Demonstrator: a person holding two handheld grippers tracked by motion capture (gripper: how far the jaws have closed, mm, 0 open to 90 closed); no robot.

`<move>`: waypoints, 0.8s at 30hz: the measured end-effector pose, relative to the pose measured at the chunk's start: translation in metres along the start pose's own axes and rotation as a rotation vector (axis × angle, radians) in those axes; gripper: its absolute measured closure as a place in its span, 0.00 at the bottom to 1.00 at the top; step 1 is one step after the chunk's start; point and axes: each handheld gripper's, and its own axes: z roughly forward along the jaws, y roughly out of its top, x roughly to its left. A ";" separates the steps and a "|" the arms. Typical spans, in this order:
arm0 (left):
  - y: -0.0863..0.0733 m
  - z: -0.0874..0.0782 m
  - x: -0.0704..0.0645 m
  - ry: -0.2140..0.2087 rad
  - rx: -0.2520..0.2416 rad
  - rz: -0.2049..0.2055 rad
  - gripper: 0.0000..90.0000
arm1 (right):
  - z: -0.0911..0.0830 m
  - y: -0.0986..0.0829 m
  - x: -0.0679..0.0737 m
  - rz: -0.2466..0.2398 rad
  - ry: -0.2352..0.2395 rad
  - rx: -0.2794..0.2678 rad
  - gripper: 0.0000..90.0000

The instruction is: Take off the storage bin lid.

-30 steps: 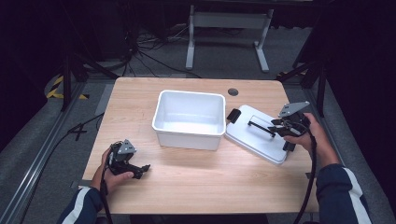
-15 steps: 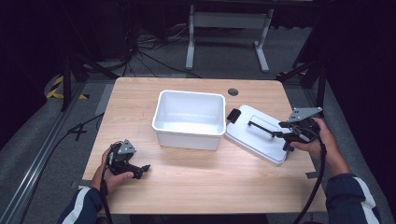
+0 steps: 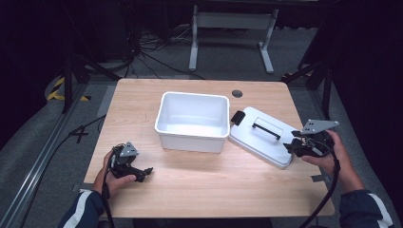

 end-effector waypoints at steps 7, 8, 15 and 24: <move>0.000 0.000 0.000 0.000 0.000 0.000 0.00 | -0.003 -0.010 0.008 0.010 -0.002 -0.019 0.39; 0.000 0.000 0.000 0.000 0.000 0.000 0.00 | -0.004 -0.011 0.009 0.008 -0.002 -0.020 0.38; 0.000 0.000 0.000 0.000 0.000 0.000 0.00 | -0.004 -0.025 0.024 0.017 -0.025 -0.048 0.29; 0.000 0.000 0.000 0.000 0.000 0.000 0.00 | 0.001 -0.048 0.036 0.032 -0.015 -0.072 0.30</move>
